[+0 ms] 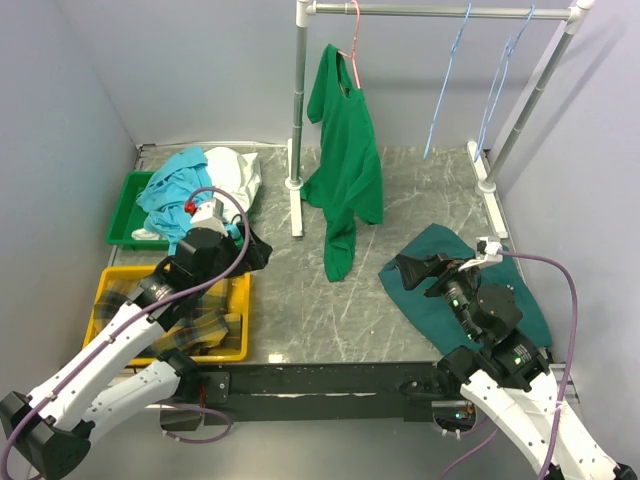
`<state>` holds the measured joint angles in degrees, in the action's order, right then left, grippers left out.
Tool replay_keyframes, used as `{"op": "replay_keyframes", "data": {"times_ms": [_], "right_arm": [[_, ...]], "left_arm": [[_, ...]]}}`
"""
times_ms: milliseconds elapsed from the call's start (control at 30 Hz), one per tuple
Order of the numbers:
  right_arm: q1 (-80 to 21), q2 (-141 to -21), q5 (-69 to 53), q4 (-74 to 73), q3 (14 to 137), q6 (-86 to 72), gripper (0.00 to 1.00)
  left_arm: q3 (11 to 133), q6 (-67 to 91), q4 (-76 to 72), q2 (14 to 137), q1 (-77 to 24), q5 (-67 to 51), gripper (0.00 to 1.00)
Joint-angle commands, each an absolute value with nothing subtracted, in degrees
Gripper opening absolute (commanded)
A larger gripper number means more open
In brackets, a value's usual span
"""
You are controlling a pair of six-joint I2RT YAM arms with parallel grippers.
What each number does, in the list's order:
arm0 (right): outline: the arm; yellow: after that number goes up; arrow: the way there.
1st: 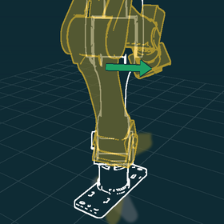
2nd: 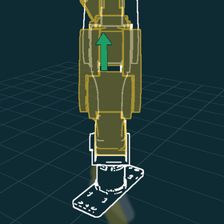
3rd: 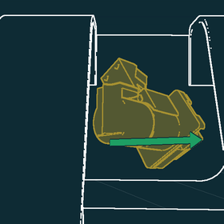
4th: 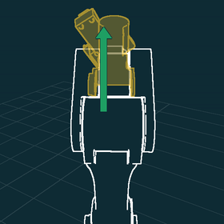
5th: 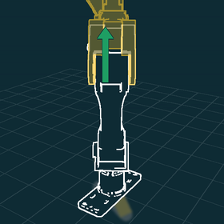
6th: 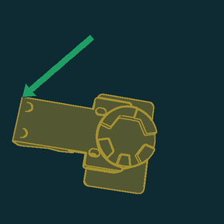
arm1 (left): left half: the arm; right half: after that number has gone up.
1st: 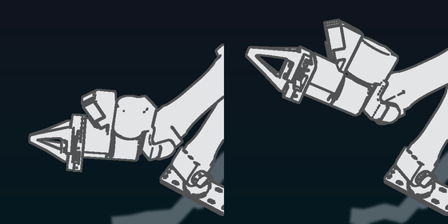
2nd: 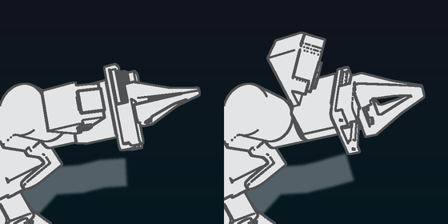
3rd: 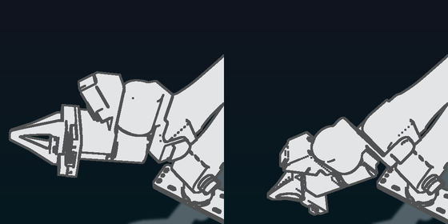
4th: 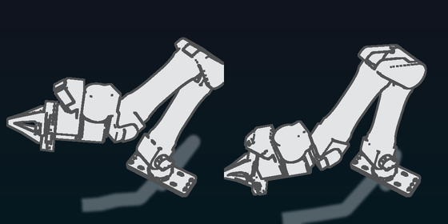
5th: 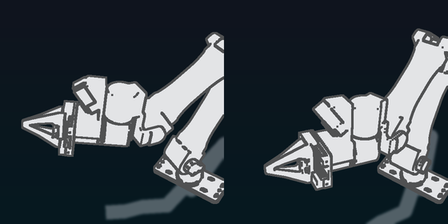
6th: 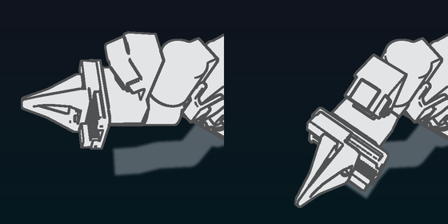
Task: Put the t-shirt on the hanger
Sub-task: Pick up the T-shirt and place it in the bin.
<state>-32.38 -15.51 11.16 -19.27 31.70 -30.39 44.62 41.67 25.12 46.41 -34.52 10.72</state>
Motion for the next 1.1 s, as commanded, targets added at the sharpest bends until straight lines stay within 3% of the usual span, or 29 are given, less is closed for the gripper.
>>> {"op": "replay_keyframes", "data": {"times_ms": [0,300,500,733,967,1067], "right_arm": [[-32.52,-16.17,11.43,-18.46,31.64,-30.41,1.00],[-32.52,-16.96,10.90,-18.10,31.64,-30.41,1.00],[-32.52,-17.14,10.46,-18.37,31.90,-30.32,1.00],[-32.61,-16.44,9.93,-18.55,31.99,-30.32,1.00],[-32.52,-15.91,10.02,-18.37,31.90,-30.32,1.00],[-32.61,-15.91,9.84,-18.54,31.90,-30.32,1.00]], "left_arm": [[48.51,43.51,26.89,46.93,-34.19,14.32,0.96],[57.21,45.18,28.57,56.41,-33.23,24.15,0.97],[66.79,47.81,29.88,68.28,-19.97,20.74,0.99],[68.12,51.50,30.32,79.53,-3.54,22.67,0.81],[66.97,52.64,27.16,89.82,-0.18,17.85,0.74],[66.45,53.09,26.02,90.35,0.09,16.97,0.59]]}}
